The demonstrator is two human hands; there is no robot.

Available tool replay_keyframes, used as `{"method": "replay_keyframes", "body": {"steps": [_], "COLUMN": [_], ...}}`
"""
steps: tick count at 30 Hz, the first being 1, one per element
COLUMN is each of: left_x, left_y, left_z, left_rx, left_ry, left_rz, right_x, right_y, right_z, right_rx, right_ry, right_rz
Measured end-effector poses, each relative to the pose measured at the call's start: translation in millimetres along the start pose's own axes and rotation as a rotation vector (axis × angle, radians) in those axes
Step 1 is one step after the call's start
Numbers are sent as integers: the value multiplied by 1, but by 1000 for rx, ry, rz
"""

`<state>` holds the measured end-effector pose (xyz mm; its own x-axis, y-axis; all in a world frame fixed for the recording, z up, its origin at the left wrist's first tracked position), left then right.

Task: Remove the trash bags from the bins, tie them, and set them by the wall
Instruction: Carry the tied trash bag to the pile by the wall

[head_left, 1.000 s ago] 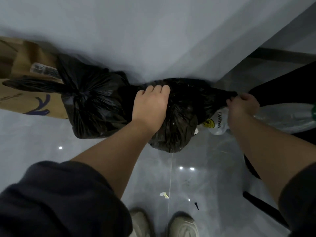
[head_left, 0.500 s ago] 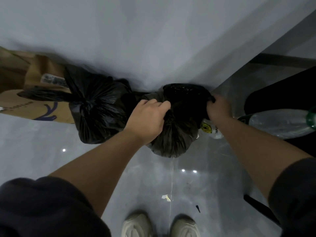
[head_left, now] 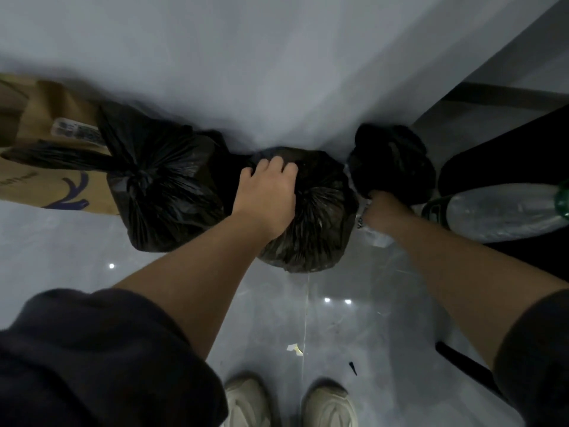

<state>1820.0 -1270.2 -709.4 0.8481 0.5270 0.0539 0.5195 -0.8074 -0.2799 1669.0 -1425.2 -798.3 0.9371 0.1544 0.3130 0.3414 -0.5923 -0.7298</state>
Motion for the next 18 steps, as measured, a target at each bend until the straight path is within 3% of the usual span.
{"method": "replay_keyframes", "body": {"steps": [4,6,10,13,14,16,18], "left_x": [-3,-2,3,4,1,-10,-23], "left_y": [-13,-17,-24,-32,-35,-39,-39], "left_z": [12,12,5,-13,-17,-15,2], "left_rx": [4,28,73,-42,-95,-158,-148], "left_ry": [-24,-42,-81,-69,-48,3,82], "left_rz": [-16,-5,-3,10,43,161,293], "right_x": [4,12,-2,14,26,46,44], "right_y": [-18,-38,-71,-106,-112,-99,-63], "right_z": [16,7,-43,-71,-70,-49,-20], "right_rx": [-103,-165,-462,-673,-642,-470,-243], "right_ry": [-545,-619,-99,238,225,-36,-260], "right_rz": [-255,-400,-349,-587,-695,-803,-741]}}
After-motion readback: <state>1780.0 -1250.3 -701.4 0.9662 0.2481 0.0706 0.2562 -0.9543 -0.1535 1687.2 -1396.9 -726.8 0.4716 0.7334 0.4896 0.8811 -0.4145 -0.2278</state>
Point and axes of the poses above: each hand's wrist, its own y-axis towards the middle knuckle, its own z-axis out of the palm, x = y × z, the point moved 8 cm from there along y, towards the middle knuckle, and after that the axes turned 15 degrees about y, right-handed, at the moved point
